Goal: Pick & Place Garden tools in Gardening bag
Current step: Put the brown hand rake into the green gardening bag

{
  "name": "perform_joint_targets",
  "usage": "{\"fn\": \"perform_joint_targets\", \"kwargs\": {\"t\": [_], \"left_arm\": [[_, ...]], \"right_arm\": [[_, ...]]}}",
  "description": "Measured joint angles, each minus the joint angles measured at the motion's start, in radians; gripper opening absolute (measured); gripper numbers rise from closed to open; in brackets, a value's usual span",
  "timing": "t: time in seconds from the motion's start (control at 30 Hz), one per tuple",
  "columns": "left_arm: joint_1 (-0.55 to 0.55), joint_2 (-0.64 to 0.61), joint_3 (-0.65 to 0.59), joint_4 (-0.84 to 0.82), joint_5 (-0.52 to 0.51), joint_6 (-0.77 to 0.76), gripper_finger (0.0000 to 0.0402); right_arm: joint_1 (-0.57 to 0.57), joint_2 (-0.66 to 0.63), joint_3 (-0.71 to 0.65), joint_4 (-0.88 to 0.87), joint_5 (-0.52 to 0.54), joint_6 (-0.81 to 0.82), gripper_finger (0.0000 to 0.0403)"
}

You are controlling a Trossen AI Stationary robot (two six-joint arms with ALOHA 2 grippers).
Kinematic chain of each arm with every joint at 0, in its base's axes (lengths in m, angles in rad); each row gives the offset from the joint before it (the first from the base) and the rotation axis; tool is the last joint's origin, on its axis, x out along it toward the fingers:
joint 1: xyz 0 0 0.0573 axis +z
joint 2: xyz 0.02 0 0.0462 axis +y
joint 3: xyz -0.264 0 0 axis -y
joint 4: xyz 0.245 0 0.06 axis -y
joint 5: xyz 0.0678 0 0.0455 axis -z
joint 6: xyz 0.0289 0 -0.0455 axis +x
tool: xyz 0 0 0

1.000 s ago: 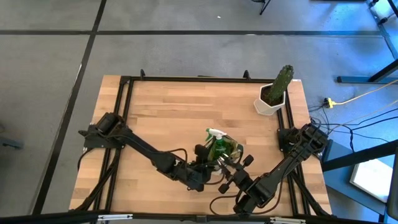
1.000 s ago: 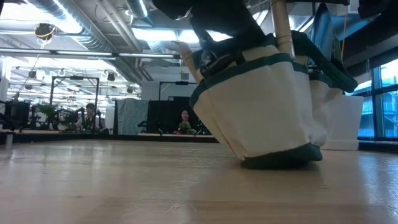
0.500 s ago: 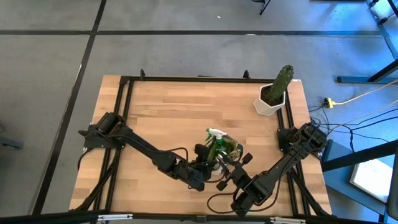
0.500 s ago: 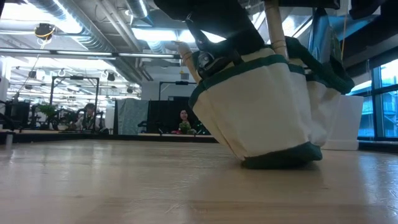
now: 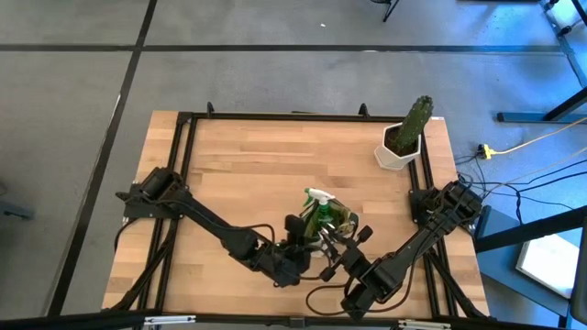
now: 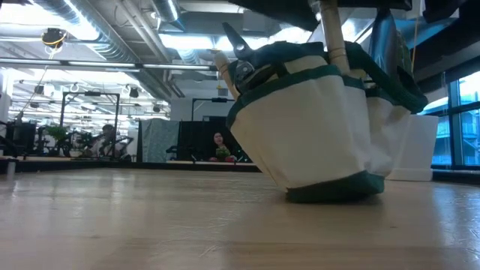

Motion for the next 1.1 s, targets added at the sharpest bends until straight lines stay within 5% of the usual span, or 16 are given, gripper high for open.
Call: {"fn": "perform_joint_targets", "kwargs": {"t": [0.27,0.47,0.87,1.1], "left_arm": [[0.029,0.0,0.0,-0.085,0.017,-0.068,0.0154],[0.055,0.0,0.0,-0.106,0.071,-0.118,0.0163],[0.059,0.0,0.0,-0.114,0.122,-0.155,0.001],[0.059,0.0,0.0,-0.115,0.118,-0.156,0.0003]], "right_arm": [[0.0,0.0,0.0,0.002,0.0,0.001,0.0058],[0.0,0.0,0.0,0.006,0.0,0.003,0.0058],[-0.007,0.0,0.0,0.031,0.0,0.003,0.0058],[-0.024,0.0,0.0,0.057,0.0,-0.008,0.0058]]}}
